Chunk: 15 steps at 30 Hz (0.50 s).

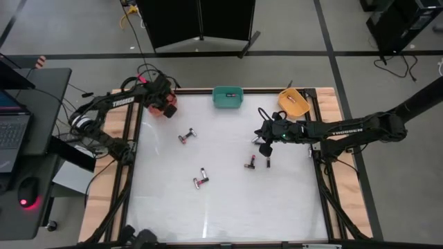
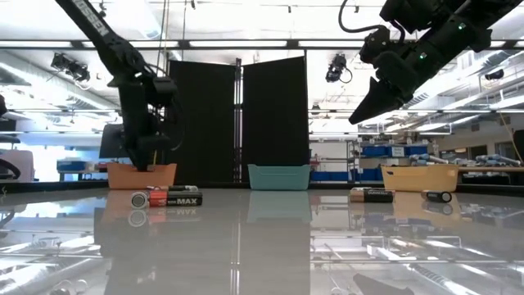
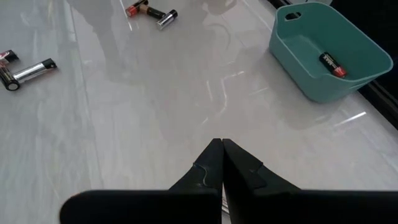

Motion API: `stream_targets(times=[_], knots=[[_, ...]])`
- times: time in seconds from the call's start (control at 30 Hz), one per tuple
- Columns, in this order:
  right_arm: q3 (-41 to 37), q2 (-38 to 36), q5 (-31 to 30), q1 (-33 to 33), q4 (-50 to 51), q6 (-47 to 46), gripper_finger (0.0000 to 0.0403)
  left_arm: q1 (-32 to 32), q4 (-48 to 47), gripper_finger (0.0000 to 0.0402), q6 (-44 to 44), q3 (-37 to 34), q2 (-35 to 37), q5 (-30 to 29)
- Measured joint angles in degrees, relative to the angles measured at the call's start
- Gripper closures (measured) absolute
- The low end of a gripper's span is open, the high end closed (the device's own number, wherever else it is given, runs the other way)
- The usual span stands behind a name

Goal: Sort batteries
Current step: Put the brown battery into the orange bin

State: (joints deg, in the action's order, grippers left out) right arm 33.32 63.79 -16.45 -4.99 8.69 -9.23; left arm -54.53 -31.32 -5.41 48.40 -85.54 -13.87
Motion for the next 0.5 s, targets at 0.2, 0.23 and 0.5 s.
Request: stream_targets(times=[0.2, 0.23, 0.5], knots=[[0.0, 0.0, 0.0, 0.0, 0.02, -0.02, 0.0391, -1.52, 3.05, 0.0358, -0.39, 0.02, -3.17, -1.29], [0.01, 0.0, 0.0, -0.01, 0.05, -0.02, 0.0391, -1.61, 3.33, 0.0358, -0.39, 0.0, -3.44, -1.25], [0.01, 0.0, 0.0, -0.01, 0.07, -0.02, 0.0391, -1.6, 4.24, 0.0333, 2.57, 0.24, -4.53, -1.79]])
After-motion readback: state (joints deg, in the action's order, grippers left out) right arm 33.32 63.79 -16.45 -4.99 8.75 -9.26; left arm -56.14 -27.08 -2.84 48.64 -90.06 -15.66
